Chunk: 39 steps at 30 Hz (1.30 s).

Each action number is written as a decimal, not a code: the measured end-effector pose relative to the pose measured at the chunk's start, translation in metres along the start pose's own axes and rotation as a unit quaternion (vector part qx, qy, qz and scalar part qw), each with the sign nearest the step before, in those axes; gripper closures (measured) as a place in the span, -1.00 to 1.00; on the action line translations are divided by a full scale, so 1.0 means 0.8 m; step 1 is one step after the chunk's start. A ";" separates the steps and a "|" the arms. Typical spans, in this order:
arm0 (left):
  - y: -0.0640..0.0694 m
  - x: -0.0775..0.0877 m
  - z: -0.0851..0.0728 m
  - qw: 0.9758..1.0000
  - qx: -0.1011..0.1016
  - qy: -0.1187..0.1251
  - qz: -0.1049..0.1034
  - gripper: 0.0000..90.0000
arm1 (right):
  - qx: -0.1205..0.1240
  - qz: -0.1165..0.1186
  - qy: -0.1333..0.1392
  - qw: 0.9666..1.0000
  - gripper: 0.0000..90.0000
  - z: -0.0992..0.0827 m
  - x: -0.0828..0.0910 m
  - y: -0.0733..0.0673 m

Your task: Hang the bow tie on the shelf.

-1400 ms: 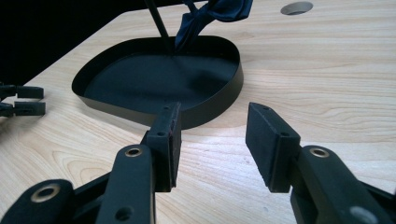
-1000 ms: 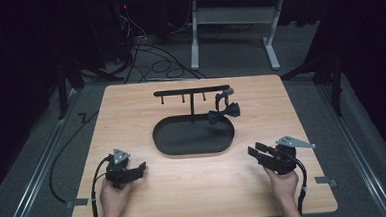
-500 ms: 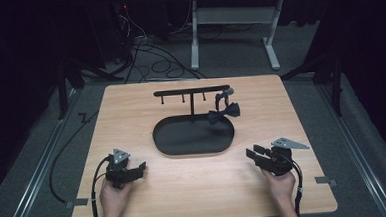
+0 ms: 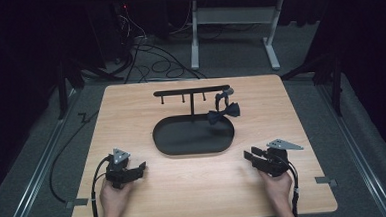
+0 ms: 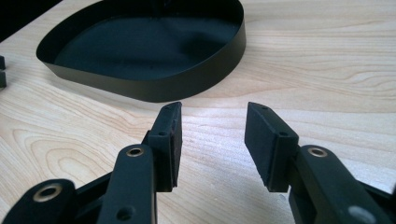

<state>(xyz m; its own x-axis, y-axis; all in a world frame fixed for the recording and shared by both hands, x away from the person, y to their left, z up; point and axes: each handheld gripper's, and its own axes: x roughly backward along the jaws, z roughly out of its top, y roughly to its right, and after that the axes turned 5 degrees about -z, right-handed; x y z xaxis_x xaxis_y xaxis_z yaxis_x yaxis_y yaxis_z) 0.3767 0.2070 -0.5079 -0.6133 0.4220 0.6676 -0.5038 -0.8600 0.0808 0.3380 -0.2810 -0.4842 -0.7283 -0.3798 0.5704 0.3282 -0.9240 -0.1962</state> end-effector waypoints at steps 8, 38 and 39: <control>0.000 0.000 0.000 1.000 0.000 0.000 0.000 -0.43 | 0.002 -0.004 -0.012 1.000 0.30 -0.003 -0.008 -0.001; 0.000 0.000 0.000 1.000 0.001 0.000 -0.001 -0.43 | 0.035 -0.041 -0.053 0.997 0.25 -0.005 -0.034 -0.005; 0.000 0.000 0.000 1.000 0.001 0.000 -0.001 -0.43 | 0.039 -0.043 -0.052 0.997 0.24 -0.005 -0.034 -0.006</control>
<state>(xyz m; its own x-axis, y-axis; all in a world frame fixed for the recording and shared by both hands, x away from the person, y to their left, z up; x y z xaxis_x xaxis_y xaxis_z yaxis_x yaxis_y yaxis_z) 0.3768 0.2073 -0.5079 -0.6120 0.4242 0.6675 -0.5046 -0.8593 0.0835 0.3541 -0.2666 -0.5023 -0.6908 -0.2898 0.6625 0.3168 -0.9448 -0.0829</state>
